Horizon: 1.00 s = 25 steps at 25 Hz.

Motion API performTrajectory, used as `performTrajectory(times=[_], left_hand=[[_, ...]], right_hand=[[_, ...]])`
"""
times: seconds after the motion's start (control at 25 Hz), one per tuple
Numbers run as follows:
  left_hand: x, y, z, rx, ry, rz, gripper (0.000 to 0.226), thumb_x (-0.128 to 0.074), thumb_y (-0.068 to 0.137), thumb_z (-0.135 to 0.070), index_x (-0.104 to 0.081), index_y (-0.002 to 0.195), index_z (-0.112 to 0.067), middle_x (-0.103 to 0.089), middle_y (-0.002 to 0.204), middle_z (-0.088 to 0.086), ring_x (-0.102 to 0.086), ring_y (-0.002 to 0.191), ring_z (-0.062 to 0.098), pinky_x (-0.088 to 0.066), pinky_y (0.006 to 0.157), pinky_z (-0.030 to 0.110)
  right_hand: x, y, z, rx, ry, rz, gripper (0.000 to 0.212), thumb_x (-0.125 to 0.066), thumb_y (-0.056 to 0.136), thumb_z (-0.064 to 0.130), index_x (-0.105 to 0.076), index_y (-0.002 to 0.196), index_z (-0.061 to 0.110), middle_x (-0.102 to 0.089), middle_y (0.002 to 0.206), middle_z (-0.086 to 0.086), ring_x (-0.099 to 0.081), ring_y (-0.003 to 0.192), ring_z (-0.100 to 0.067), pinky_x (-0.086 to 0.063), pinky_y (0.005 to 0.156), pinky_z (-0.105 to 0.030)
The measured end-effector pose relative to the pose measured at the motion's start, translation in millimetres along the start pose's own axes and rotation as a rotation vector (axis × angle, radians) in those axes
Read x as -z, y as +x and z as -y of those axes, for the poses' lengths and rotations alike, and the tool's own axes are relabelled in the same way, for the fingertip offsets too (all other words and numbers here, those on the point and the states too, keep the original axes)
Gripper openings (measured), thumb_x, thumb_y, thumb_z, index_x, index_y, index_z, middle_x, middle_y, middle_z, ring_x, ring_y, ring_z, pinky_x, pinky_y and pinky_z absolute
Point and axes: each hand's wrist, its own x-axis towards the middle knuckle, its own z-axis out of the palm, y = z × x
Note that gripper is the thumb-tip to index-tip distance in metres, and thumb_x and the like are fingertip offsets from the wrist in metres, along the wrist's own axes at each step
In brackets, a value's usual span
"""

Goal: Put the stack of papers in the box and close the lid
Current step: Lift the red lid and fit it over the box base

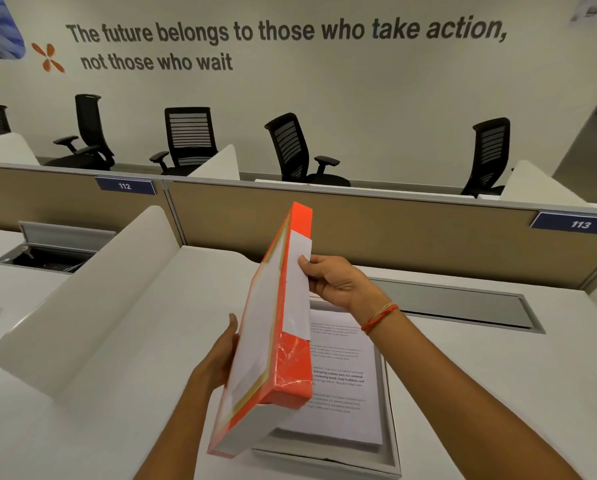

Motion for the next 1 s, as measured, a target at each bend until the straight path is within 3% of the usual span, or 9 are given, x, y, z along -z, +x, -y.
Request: performTrajectory(times=[0.16, 0.4, 0.6, 0.72, 0.84, 1.0], left_hand=[[-11, 6, 0, -0.018, 0.030, -0.034, 0.081, -0.040, 0.077, -0.078, -0.069, 0.115, -0.013, -0.073, 0.109, 0.018, -0.070, 0.099, 0.037, -0.057, 0.085, 0.051], [-17, 4, -3, -0.138, 0.277, -0.180, 0.056, -0.042, 0.088, -0.067, -0.071, 0.111, -0.025, -0.076, 0.109, 0.002, -0.073, 0.099, 0.021, -0.057, 0.077, 0.035], [-30, 9, 7, -0.244, 0.551, -0.211, 0.066, -0.030, 0.092, -0.066, -0.048, 0.136, -0.020, -0.062, 0.127, 0.002, -0.062, 0.114, 0.025, -0.050, 0.100, 0.046], [-43, 12, 14, -0.259, 0.757, -0.283, 0.067, -0.026, 0.093, -0.064, -0.037, 0.141, -0.018, -0.055, 0.131, 0.004, -0.056, 0.118, 0.028, -0.046, 0.099, 0.045], [-55, 16, 20, -0.296, 0.868, -0.331, 0.062, -0.025, 0.096, -0.058, -0.036, 0.139, -0.015, -0.057, 0.129, 0.009, -0.058, 0.107, 0.027, -0.046, 0.089, 0.039], [-66, 20, 30, -0.354, 0.948, -0.380, 0.059, -0.028, 0.097, -0.053, -0.037, 0.139, -0.013, -0.060, 0.126, 0.011, -0.062, 0.110, 0.031, -0.050, 0.093, 0.044]], right_hand=[[28, -11, 4, 0.032, -0.002, -0.004, 0.032, -0.053, 0.095, 0.004, -0.055, 0.124, -0.010, -0.066, 0.102, -0.013, -0.065, 0.090, -0.024, -0.050, 0.097, -0.041], [91, -28, -8, 0.032, -0.132, -0.107, 0.028, -0.058, 0.094, 0.009, -0.062, 0.115, -0.008, -0.072, 0.102, -0.015, -0.072, 0.086, -0.024, -0.063, 0.074, -0.033], [140, -45, -35, 0.030, -0.390, -0.300, 0.035, -0.065, 0.087, 0.037, -0.072, 0.103, 0.007, -0.077, 0.097, -0.009, -0.077, 0.081, -0.022, -0.062, 0.066, -0.033], [155, -49, -56, 0.093, -0.564, -0.404, 0.038, -0.063, 0.084, 0.050, -0.073, 0.098, 0.016, -0.076, 0.095, -0.003, -0.076, 0.081, -0.021, -0.063, 0.071, -0.037], [165, -49, -76, 0.122, -0.684, -0.561, 0.048, -0.060, 0.084, 0.056, -0.062, 0.112, 0.017, -0.068, 0.106, 0.002, -0.070, 0.090, -0.019, -0.059, 0.078, -0.035], [178, -45, -101, 0.126, -0.732, -0.631, 0.057, -0.052, 0.091, 0.053, -0.043, 0.135, 0.017, -0.062, 0.124, -0.007, -0.066, 0.095, -0.020, -0.056, 0.078, -0.030]])
